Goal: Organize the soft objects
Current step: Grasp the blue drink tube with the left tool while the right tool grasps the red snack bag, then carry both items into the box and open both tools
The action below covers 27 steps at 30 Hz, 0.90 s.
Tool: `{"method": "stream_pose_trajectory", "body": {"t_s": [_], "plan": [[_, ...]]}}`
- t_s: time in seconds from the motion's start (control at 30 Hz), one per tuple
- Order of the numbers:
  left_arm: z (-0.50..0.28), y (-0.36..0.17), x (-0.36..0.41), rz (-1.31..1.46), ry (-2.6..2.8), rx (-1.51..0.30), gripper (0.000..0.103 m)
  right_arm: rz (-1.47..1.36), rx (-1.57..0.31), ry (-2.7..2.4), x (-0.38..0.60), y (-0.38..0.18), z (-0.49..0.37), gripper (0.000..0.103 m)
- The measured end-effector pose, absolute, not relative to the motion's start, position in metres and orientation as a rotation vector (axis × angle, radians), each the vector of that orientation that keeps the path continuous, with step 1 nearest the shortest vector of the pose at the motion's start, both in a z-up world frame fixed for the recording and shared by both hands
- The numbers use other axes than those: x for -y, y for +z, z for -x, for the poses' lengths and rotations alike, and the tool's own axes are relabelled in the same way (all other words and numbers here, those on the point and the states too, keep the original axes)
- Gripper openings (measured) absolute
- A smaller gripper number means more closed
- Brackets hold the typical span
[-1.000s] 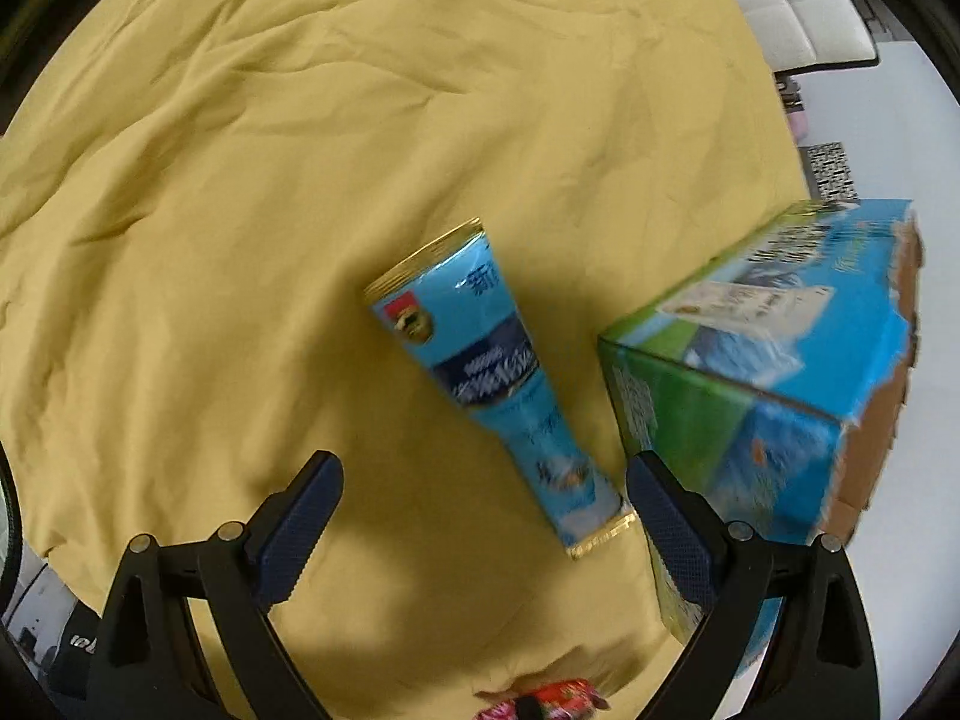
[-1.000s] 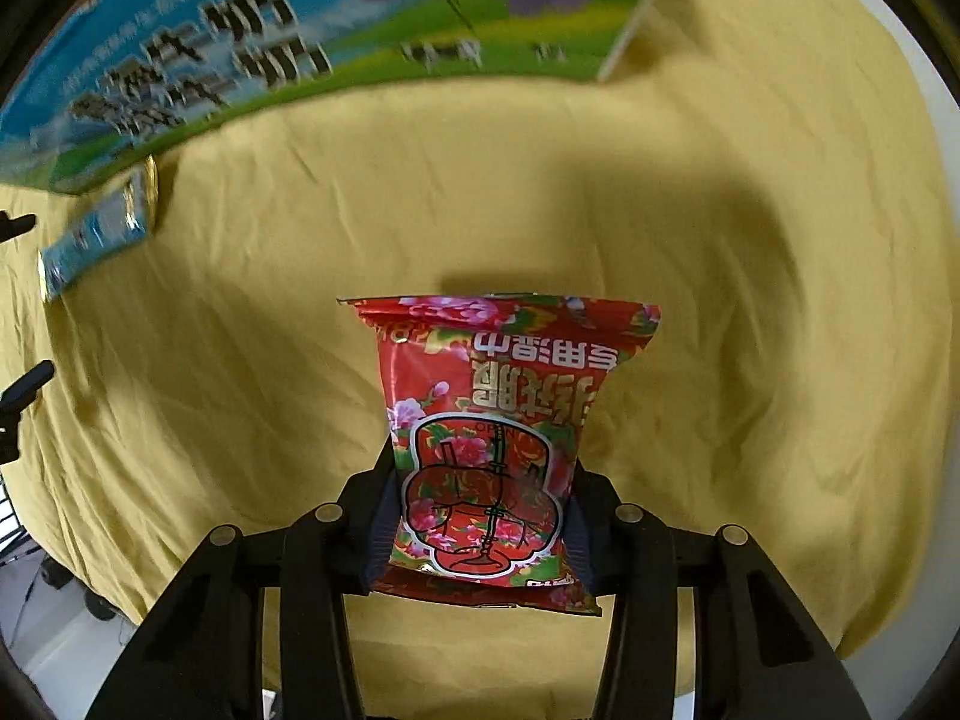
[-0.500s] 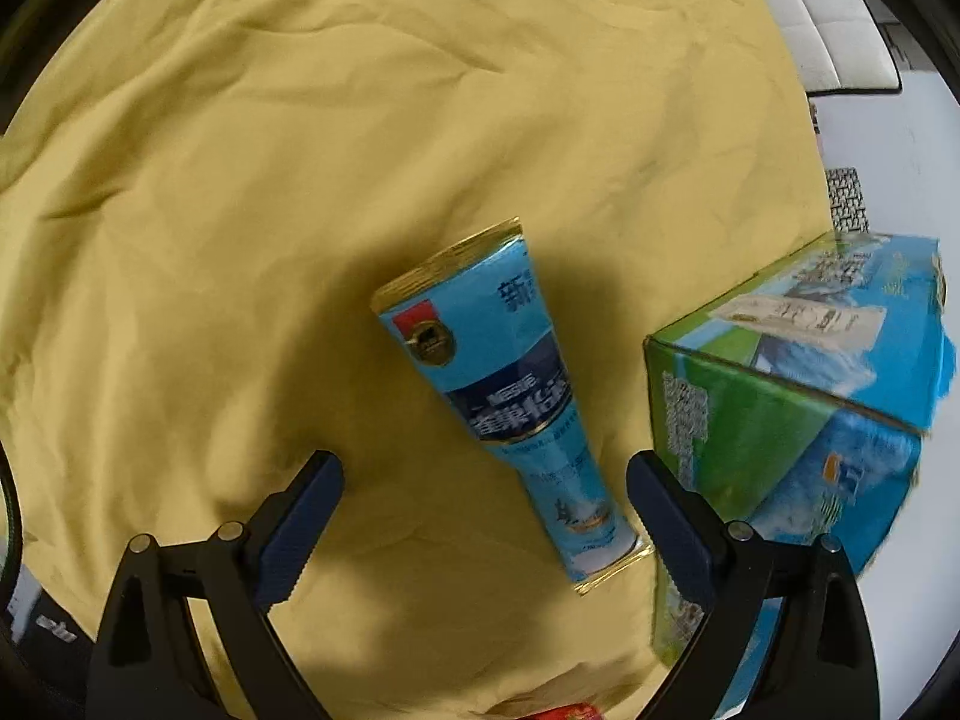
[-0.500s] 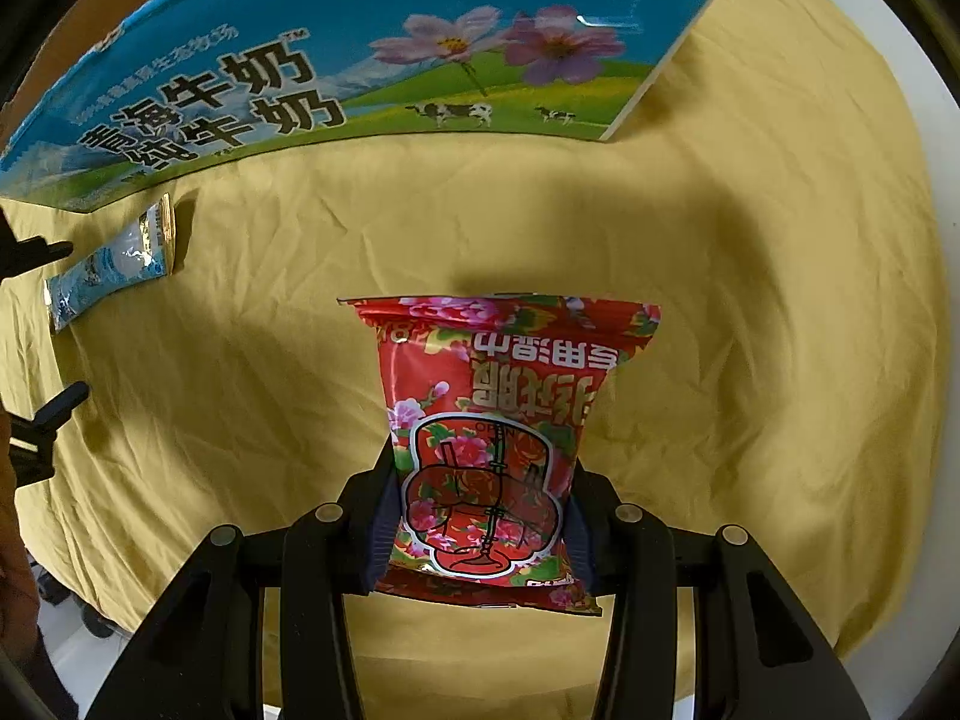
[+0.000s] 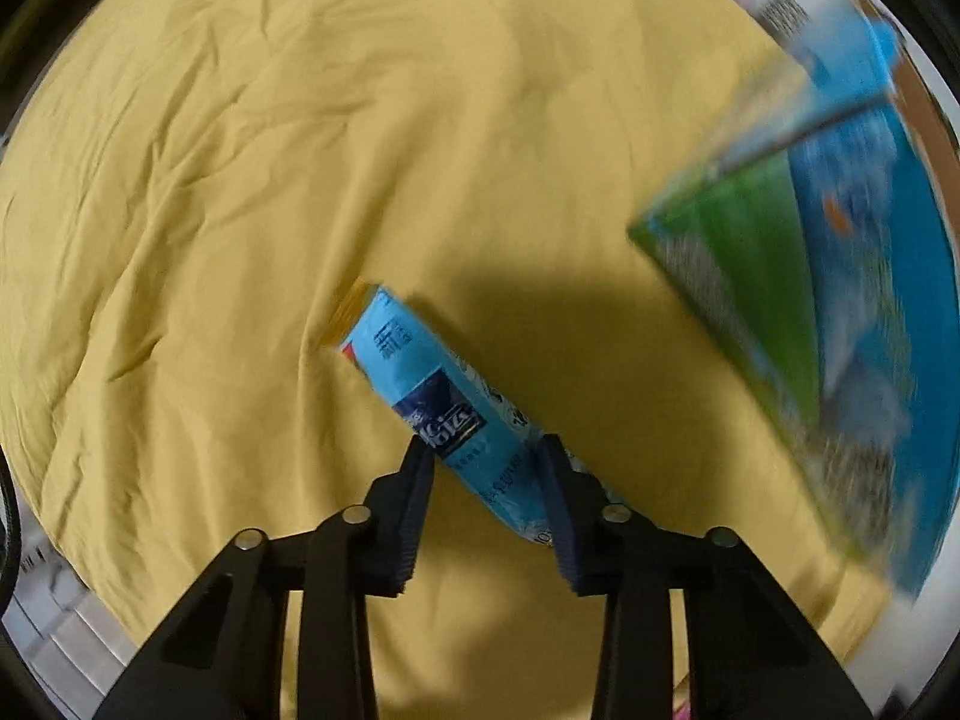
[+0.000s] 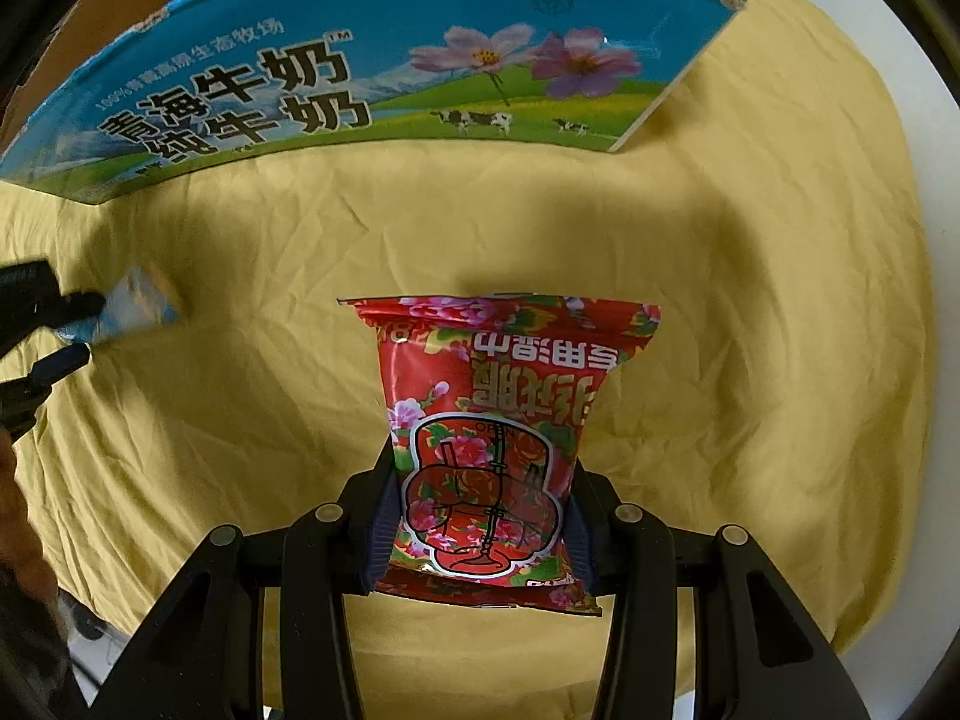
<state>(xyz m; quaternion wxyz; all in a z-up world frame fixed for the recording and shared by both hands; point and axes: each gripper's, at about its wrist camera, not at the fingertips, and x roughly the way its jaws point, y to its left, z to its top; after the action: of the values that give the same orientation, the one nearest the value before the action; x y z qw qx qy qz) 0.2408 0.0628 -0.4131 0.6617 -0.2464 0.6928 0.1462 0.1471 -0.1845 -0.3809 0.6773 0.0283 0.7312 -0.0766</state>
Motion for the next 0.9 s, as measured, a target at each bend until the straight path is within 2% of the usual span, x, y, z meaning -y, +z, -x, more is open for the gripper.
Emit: {"method": "stream_pose_trajectory", "body": {"t_s": [0.17,0.43,0.53,0.57,0.67,0.77,0.83,0.9], "plan": [[-0.198,-0.412,-0.075,0.492,0.202,-1.644,0.025,-0.080,-1.670,-0.162,0.182,-0.388,-0.144,0.048],[-0.188,-0.427,-0.063,0.476,0.155,-1.692,0.030,-0.083,-1.741,-0.124,0.173,-0.407,-0.147,0.048],[-0.194,-0.424,-0.035,0.361,0.106,-1.669,0.027,-0.096,-1.765,-0.117,0.175,-0.416,-0.149,0.048],[-0.196,-0.423,-0.020,0.302,0.057,-1.666,0.019,-0.098,-1.768,-0.114,0.181,-0.418,-0.149,0.048],[-0.198,-0.422,0.014,0.117,-0.094,-1.666,0.019,-0.096,-1.772,-0.105,0.184,-0.416,-0.150,0.048],[-0.190,-0.429,0.039,-0.018,-0.180,-1.705,0.023,-0.096,-1.781,-0.103,0.191,-0.413,-0.152,0.048],[-0.185,-0.432,0.041,-0.025,-0.163,-1.694,0.030,-0.111,-1.787,-0.092,0.190,-0.414,-0.157,0.049],[-0.182,-0.430,0.054,-0.025,-0.153,-1.699,0.032,-0.129,-1.785,-0.092,0.191,-0.415,-0.160,0.050]]}}
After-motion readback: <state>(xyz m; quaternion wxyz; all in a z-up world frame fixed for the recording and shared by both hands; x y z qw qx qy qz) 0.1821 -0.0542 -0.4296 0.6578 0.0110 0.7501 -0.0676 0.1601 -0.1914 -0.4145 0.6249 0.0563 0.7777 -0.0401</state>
